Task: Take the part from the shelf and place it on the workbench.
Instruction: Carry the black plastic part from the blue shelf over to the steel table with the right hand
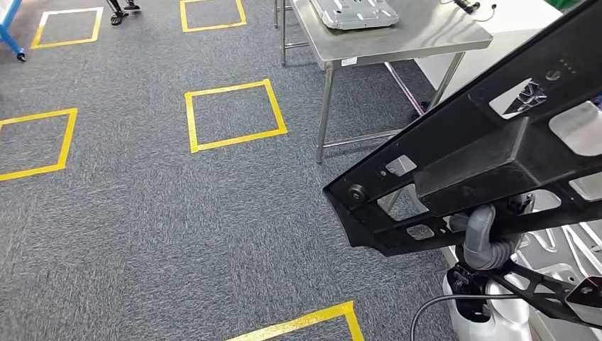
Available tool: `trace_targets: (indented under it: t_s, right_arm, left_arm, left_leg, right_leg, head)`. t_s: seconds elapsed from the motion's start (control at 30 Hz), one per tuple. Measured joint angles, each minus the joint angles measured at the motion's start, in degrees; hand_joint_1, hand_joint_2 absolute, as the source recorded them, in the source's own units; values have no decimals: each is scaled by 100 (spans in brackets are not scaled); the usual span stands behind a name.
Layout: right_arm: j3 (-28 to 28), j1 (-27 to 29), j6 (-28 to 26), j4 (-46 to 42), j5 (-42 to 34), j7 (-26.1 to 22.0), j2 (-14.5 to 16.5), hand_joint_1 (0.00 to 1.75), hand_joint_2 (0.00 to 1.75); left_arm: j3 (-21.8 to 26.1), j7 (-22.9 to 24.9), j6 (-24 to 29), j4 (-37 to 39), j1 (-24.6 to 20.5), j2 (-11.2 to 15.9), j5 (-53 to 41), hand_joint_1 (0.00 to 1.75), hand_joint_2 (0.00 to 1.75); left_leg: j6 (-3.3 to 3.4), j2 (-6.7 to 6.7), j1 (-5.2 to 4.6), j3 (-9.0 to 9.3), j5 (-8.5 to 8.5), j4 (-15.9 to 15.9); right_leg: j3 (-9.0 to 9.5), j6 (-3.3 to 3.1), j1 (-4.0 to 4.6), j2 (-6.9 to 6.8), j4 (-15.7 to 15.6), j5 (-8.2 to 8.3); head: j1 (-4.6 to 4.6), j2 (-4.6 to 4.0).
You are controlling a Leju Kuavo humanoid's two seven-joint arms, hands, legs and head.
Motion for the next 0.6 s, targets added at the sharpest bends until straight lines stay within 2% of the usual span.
trace_targets:
  t_s: [0.03,0.1,0.13,0.17,0.2,0.23,0.27,0.3,0.33,0.37,0.4,0.47,0.5,0.53,0.6]
  right_arm:
    - [1,-16,-4,0,14,0,0,175,175]
    - [3,-64,-37,1,92,5,1,175,175]
    - [4,-100,-75,1,149,25,1,175,175]
    - [7,-151,-133,1,203,68,1,175,175]
    - [11,-226,-199,1,246,126,-4,175,175]
    - [16,-322,-271,1,278,186,-16,175,175]
    - [21,-428,-339,1,302,238,-37,175,175]
    - [27,-539,-400,2,329,269,-70,175,175]
    - [36,-650,-463,8,361,292,-106,175,175]
    - [46,-767,-523,19,395,314,-139,175,175]
    - [57,-889,-585,37,435,343,-171,175,175]
    - [78,-1134,-699,87,495,435,-225,175,175]
    - [91,-1253,-753,116,521,482,-252,175,175]
    - [111,-1370,-808,156,547,520,-279,175,175]
    - [154,-1544,-903,245,599,555,-320,175,175]
  left_arm:
    - [-1,0,0,-1,-2,1,-2,0,175]
    - [0,14,0,-3,18,1,-7,0,175]
    - [1,33,-2,-3,30,1,-10,0,175]
    - [1,59,-8,-3,33,1,-13,0,175]
    - [1,81,-21,-3,26,-1,-18,0,175]
    - [1,94,-46,-3,11,-3,-22,0,175]
    - [1,93,-80,-3,-9,-8,-26,0,175]
    - [1,68,-125,-2,-29,-14,-30,0,175]
    - [1,25,-178,-1,-48,-26,-33,0,175]
    - [1,-31,-232,0,-64,-37,-33,0,175]
    - [0,-93,-286,1,-82,-50,-33,0,175]
    - [-2,-182,-356,3,-128,-78,-31,0,175]
    - [-2,-204,-372,4,-154,-93,-31,0,175]
    - [-3,-213,-376,5,-174,-106,-31,0,175]
    - [-4,-210,-373,8,-177,-120,-31,0,175]
  left_leg:
    - [36,66,5,4,22,-33]
    - [74,196,-8,0,35,-61]
    - [80,269,-18,-7,34,-60]
    - [83,342,-25,-11,30,-58]
    - [82,415,-31,-11,26,-57]
    - [79,482,-35,-7,21,-56]
    - [72,542,-38,4,14,-56]
    - [61,596,-45,17,5,-56]
    - [44,643,-57,29,-5,-53]
    - [20,688,-66,37,-14,-50]
    - [-6,736,-75,43,-20,-52]
    - [-66,811,-79,52,-36,-55]
    - [-97,747,-74,42,-71,-16]
    - [-123,615,-68,-16,-163,127]
    - [-163,303,-50,-311,-489,768]
  right_leg:
    - [-82,24,7,-136,164,-112]
    - [-400,62,5,-440,818,-475]
    - [-587,77,-4,-510,1201,-635]
    - [-715,87,-11,-544,1464,-708]
    - [-742,90,-14,-565,1527,-672]
    - [-649,85,-13,-586,1355,-536]
    - [-448,70,-5,-636,987,-341]
    - [-211,39,16,-749,543,-181]
    - [-21,2,42,-841,183,-64]
    - [94,-36,69,-903,-45,-8]
    - [128,-68,91,-918,-135,-4]
    - [114,-124,79,-784,-159,30]
    - [123,-152,59,-729,-191,53]
    - [136,-182,38,-675,-222,77]
    - [154,-219,21,-567,-245,99]
  head:
    - [0,0]
    - [0,0]
    - [0,0]
    - [0,0]
    - [0,0]
    - [0,0]
    - [0,0]
    - [0,0]
    - [0,0]
    - [0,0]
    - [0,0]
    - [0,0]
    - [0,0]
    - [-1,0]
    - [-1,0]
